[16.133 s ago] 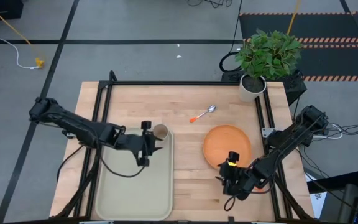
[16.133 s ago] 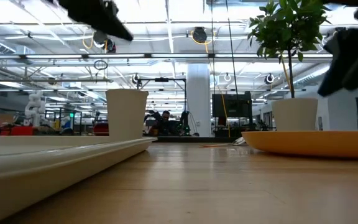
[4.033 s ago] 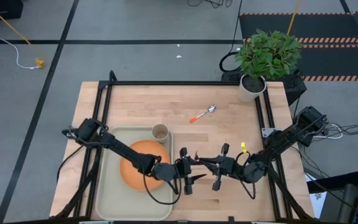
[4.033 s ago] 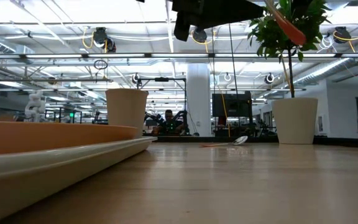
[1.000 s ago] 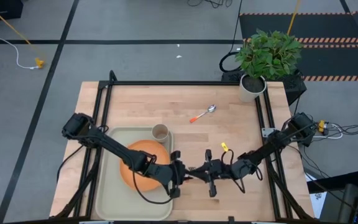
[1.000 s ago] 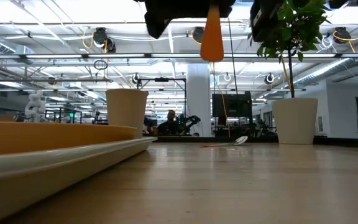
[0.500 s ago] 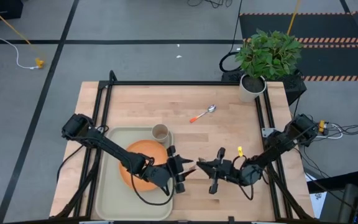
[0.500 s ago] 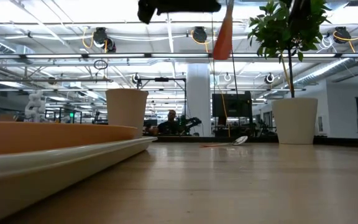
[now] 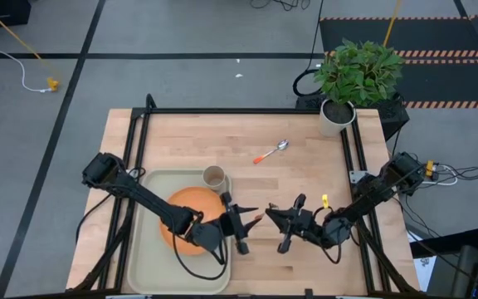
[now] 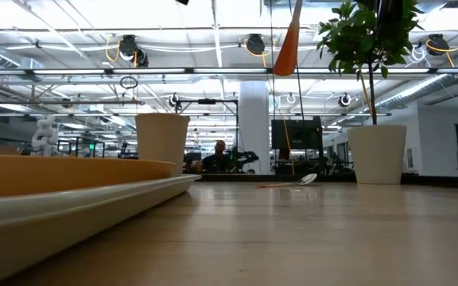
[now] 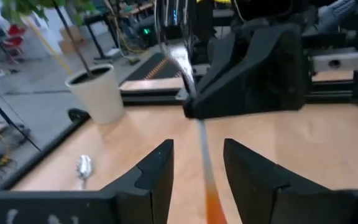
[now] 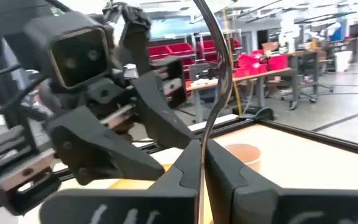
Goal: Pick and place plate/cup/fork/spoon on tray
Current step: Put the orange fork on the light yellow tray to the right of the orange plate
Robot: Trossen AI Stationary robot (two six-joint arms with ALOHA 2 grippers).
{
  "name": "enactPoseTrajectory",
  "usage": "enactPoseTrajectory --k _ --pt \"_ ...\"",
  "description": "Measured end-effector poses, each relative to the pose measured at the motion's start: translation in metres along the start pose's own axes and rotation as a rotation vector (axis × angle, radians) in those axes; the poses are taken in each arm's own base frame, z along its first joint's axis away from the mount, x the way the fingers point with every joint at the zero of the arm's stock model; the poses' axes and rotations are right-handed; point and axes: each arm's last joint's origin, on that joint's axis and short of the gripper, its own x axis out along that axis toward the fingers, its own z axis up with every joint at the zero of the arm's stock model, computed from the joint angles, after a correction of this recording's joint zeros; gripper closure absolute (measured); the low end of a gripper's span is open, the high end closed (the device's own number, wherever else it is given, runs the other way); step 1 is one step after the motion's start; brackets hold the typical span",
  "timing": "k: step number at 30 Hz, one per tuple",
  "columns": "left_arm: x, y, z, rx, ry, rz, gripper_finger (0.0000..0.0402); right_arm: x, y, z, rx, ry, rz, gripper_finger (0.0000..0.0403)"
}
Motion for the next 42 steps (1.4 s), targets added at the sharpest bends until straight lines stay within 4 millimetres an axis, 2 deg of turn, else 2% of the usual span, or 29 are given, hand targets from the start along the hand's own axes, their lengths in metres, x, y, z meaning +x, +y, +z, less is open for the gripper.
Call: enactPoseTrajectory --k 9,20,24,30,36,42 --pt "0.007 0.004 -0.003 0.089 0.006 0.038 0.0248 0.003 -0.002 0.006 -0.058 -0.036 -0.024 0.0403" --pt "0.025 0.019 -0.006 0.118 0.035 -0.044 0.0254 0.013 -0.006 0.004 -0.097 -0.032 0.022 0.0403" --pt "0.028 0.021 -0.009 0.103 0.062 -0.081 0.0292 0.013 -0.006 0.003 -0.095 -0.030 0.021 0.0403" --pt "0.030 0.024 -0.012 0.116 0.092 -0.132 0.0385 0.012 -0.005 0.003 -0.106 -0.025 0.033 0.0403" --pt "0.021 0.031 -0.003 0.088 0.142 -0.321 0.0394 0.003 0.002 0.002 -0.150 -0.025 0.124 0.0395" --pt "0.005 0.036 0.007 0.078 0.191 -0.638 0.0396 -0.002 0.008 0.004 -0.081 -0.017 0.296 0.0342"
